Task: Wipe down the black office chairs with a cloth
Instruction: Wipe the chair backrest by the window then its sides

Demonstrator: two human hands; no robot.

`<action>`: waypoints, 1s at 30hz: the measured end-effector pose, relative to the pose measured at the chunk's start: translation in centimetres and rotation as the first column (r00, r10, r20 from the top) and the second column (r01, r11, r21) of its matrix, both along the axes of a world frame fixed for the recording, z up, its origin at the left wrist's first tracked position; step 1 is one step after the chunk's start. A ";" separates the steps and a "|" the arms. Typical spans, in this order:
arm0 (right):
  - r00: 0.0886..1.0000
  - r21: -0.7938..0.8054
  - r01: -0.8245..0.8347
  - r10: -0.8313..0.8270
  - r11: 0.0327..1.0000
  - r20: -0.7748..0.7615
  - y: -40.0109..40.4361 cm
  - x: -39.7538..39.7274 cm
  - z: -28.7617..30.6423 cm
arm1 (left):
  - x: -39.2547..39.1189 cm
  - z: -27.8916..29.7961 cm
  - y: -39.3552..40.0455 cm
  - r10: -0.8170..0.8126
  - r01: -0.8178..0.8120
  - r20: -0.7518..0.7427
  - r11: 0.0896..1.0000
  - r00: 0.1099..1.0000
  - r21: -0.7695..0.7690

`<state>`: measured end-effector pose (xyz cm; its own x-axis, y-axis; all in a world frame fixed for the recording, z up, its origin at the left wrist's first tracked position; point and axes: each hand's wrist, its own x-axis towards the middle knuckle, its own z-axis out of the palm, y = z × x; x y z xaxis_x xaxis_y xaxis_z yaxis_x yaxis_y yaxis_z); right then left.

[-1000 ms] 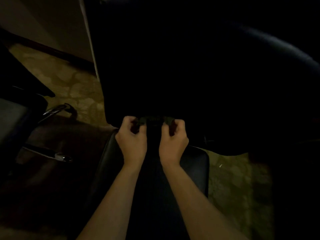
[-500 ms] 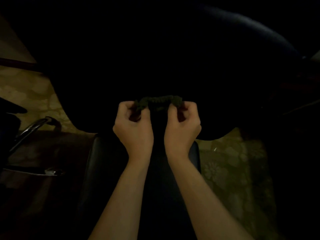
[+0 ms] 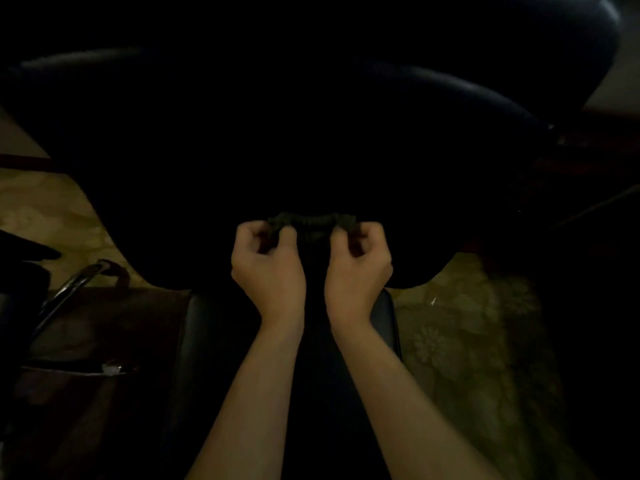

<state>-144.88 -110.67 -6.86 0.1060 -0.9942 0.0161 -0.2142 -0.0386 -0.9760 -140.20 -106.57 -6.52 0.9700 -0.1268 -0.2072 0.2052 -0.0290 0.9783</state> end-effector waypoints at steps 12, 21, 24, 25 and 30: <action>0.994 -0.240 -0.045 0.019 0.970 -0.110 -1.1 -0.8 -1.3 | -1.4 -0.8 -1.7 -0.037 0.015 0.190 0.993 0.981 0.115; 0.975 0.037 -0.057 0.064 0.998 -0.214 -1.6 -6.1 -8.2 | -5.3 -7.1 -1.6 -0.096 0.118 -0.112 0.969 0.989 0.215; 0.995 -0.034 -0.004 0.000 0.999 -0.101 -2.3 -6.6 -5.6 | -6.1 -4.8 -2.5 -0.086 0.085 0.005 0.991 0.996 0.106; 0.998 -0.078 0.025 -0.030 0.997 -0.057 -2.5 -6.7 -4.7 | -6.3 -3.9 -2.9 -0.083 0.078 0.053 0.994 0.995 0.079; 0.996 -0.278 0.057 -0.073 0.959 -0.046 -3.7 -6.7 -4.4 | -6.7 -3.6 -4.3 -0.090 0.082 0.213 0.996 0.973 0.047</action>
<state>-151.60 -114.37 -11.29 0.0499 -0.9568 0.2865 -0.2781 -0.2889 -0.9161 -146.88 -110.86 -10.16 0.9782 -0.2078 -0.0013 -0.0146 -0.0750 0.9971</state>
